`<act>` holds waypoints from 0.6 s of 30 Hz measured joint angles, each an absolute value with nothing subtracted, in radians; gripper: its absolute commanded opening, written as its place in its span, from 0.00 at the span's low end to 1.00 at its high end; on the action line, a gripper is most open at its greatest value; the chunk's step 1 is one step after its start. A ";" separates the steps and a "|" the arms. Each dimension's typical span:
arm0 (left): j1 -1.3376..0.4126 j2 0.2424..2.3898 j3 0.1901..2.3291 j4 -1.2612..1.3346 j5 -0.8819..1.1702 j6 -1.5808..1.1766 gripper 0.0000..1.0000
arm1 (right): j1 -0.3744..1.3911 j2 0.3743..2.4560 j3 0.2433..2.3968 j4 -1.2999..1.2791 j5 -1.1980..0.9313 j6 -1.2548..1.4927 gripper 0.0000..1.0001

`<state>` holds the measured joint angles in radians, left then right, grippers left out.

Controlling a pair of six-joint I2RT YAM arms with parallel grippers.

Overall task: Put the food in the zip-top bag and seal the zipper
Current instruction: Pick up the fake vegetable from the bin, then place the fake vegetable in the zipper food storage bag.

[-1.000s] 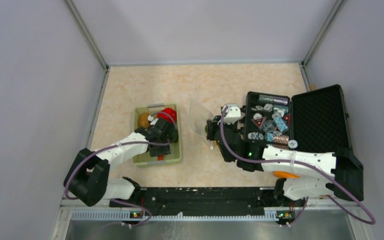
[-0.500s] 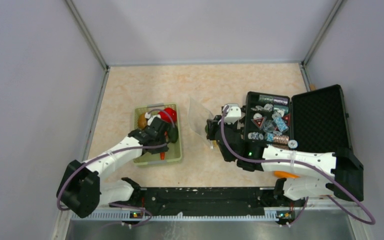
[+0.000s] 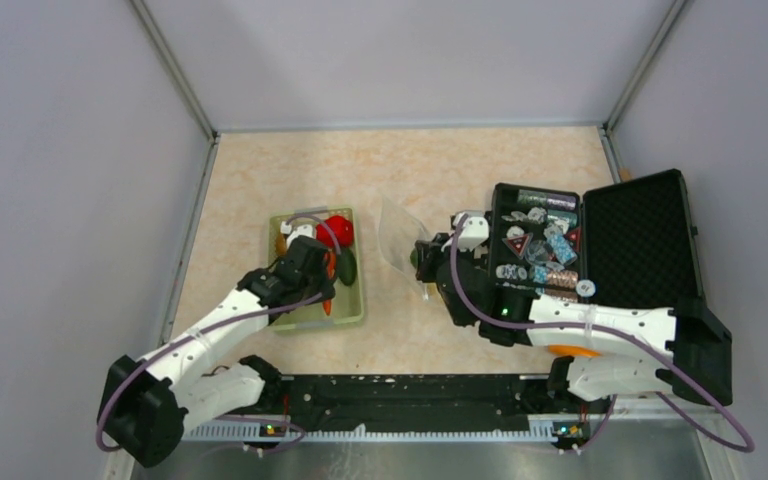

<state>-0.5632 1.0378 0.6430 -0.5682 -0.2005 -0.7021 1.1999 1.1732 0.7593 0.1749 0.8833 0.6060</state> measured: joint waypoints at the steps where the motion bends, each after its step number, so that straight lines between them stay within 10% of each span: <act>1: -0.563 1.023 0.643 -0.565 -0.199 -0.702 0.00 | 1.199 1.173 0.759 0.177 0.883 0.607 0.00; 18: -0.563 0.797 0.696 -0.522 0.002 -0.632 0.00 | 1.187 1.234 0.761 0.186 0.858 0.614 0.00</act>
